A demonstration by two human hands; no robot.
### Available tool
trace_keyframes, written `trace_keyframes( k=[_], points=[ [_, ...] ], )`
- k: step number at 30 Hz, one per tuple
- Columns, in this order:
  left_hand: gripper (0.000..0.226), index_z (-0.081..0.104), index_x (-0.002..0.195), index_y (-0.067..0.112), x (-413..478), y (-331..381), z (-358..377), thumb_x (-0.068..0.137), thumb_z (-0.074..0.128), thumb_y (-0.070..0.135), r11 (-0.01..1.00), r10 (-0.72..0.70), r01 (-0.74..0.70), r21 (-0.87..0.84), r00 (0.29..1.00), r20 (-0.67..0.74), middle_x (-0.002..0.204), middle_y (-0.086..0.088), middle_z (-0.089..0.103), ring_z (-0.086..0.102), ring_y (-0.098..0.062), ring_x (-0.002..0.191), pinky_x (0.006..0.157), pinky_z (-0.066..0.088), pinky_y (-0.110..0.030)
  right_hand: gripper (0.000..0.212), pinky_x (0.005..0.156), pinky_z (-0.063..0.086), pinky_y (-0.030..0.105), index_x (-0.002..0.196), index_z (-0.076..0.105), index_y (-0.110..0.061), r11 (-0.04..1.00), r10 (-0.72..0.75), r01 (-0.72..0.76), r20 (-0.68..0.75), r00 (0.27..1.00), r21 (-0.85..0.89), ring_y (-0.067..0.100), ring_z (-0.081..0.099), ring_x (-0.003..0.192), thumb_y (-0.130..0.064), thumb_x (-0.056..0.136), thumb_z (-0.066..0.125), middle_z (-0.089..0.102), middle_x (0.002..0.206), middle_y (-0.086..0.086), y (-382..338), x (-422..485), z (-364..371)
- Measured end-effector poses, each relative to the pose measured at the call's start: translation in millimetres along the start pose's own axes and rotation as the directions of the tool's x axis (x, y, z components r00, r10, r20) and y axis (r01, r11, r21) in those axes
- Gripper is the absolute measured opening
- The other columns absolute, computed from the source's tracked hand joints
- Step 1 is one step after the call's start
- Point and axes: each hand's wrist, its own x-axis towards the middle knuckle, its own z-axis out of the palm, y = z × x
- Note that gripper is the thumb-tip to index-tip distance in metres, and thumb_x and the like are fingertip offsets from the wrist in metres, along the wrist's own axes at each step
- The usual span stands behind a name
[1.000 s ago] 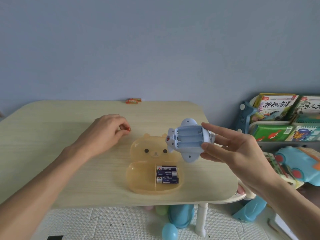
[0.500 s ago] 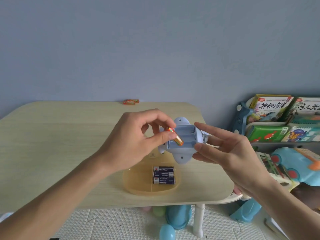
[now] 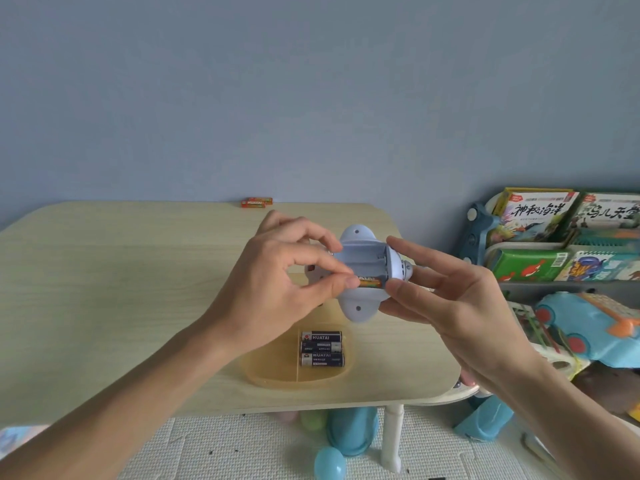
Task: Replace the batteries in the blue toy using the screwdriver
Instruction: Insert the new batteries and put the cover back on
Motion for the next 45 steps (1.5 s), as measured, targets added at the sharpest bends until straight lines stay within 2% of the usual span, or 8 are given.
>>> trace_keyframes(
  k=[7, 15, 20, 28, 32, 36, 40, 45],
  points=[
    [0.041, 0.075, 0.122, 0.043, 1.8, -4.7, -6.6, 0.084, 0.074, 0.056, 0.982, -0.143, 0.154, -0.111, 0.985, 0.097, 0.131, 0.013, 0.059, 0.06, -0.012, 0.119, 0.096, 0.044, -0.017, 0.06, 0.088, 0.066, 0.039, 0.133, 0.072, -0.017, 0.999, -0.007, 0.007, 0.001, 1.0, 0.036, 0.037, 0.08, 0.104, -0.015, 0.074, 0.079, 0.084, 0.11, 0.015, 0.2, 1.2, 1.1],
    [0.057, 0.064, 0.139, 0.033, 3.4, -5.4, -11.5, 0.084, 0.084, 0.031, 0.687, -0.409, 0.562, -0.461, 0.823, 0.394, 0.13, 0.001, 0.076, 0.077, -0.038, 0.111, 0.1, 0.059, -0.06, 0.058, 0.086, 0.066, 0.041, 0.132, 0.072, -0.017, 0.999, -0.037, 0.037, -0.004, 0.999, 0.006, 0.033, 0.082, 0.098, -0.013, 0.074, 0.079, 0.084, 0.111, 0.013, 1.1, -0.8, 5.1],
    [0.048, 0.071, 0.129, 0.023, 3.7, -1.7, -7.4, 0.086, 0.086, 0.008, 0.609, -0.486, 0.62, -0.496, 0.785, 0.385, 0.118, -0.007, 0.08, 0.075, -0.021, 0.088, 0.075, 0.062, -0.03, 0.057, 0.084, 0.067, 0.041, 0.13, 0.073, -0.02, 0.999, -0.027, 0.027, 0.004, 1.0, -0.031, 0.029, 0.083, 0.095, -0.012, 0.074, 0.079, 0.084, 0.112, 0.008, 2.7, -2.2, 7.8],
    [0.043, 0.074, 0.117, 0.021, 7.3, 1.3, -7.7, 0.081, 0.087, 0.004, 0.611, -0.524, 0.635, -0.472, 0.772, 0.36, 0.107, -0.007, 0.079, 0.072, -0.015, 0.068, 0.068, 0.061, -0.028, 0.062, 0.086, 0.067, 0.039, 0.136, 0.07, -0.015, 0.996, -0.028, 0.03, 0.024, 0.999, -0.086, 0.025, 0.083, 0.095, -0.014, 0.075, 0.079, 0.084, 0.115, 0.004, 0.4, -1.9, 9.2],
    [0.039, 0.074, 0.122, 0.026, 15.7, -6.9, -17.9, 0.085, 0.086, 0.029, 0.69, -0.506, 0.625, -0.365, 0.777, 0.375, 0.11, 0.001, 0.082, 0.078, -0.026, 0.083, 0.074, 0.067, -0.043, 0.057, 0.083, 0.067, 0.036, 0.131, 0.072, -0.02, 0.998, -0.027, 0.028, 0.016, 0.999, -0.059, 0.025, 0.083, 0.096, -0.011, 0.074, 0.078, 0.085, 0.112, 0.005, 3.4, 3.5, 10.5],
    [0.043, 0.081, 0.108, 0.022, 39.4, -57.5, -40.2, 0.081, 0.074, 0.054, 0.757, -0.574, 0.615, -0.22, 0.787, 0.225, 0.108, 0.005, 0.083, 0.081, -0.017, 0.097, 0.074, 0.062, -0.03, 0.056, 0.084, 0.067, 0.036, 0.128, 0.074, -0.024, 0.999, -0.033, 0.032, -0.013, 0.999, -0.036, 0.028, 0.083, 0.097, -0.015, 0.073, 0.08, 0.085, 0.109, 0.006, 4.7, 11.3, 8.1],
    [0.013, 0.083, 0.103, 0.03, 65.4, -138.5, -53.1, 0.093, 0.081, 0.037, 0.842, -0.529, 0.523, 0.13, 0.848, 0.02, 0.096, 0.013, 0.081, 0.072, 0.005, 0.086, 0.083, 0.055, -0.024, 0.056, 0.084, 0.067, 0.034, 0.127, 0.075, -0.025, 1.0, -0.019, 0.019, -0.024, 1.0, -0.004, 0.03, 0.083, 0.097, -0.016, 0.072, 0.08, 0.085, 0.108, 0.008, 10.1, 20.4, 5.9],
    [0.035, 0.079, 0.124, 0.024, 89.5, -209.0, -47.2, 0.089, 0.082, 0.03, 0.782, -0.439, 0.378, 0.496, 0.899, 0.007, 0.121, -0.004, 0.078, 0.072, -0.026, 0.111, 0.098, 0.055, -0.038, 0.056, 0.084, 0.067, 0.035, 0.125, 0.076, -0.024, 1.0, 0.008, -0.007, -0.03, 1.0, 0.012, 0.032, 0.083, 0.098, -0.016, 0.07, 0.081, 0.085, 0.107, 0.01, 20.0, 30.9, 8.7]
  ],
)
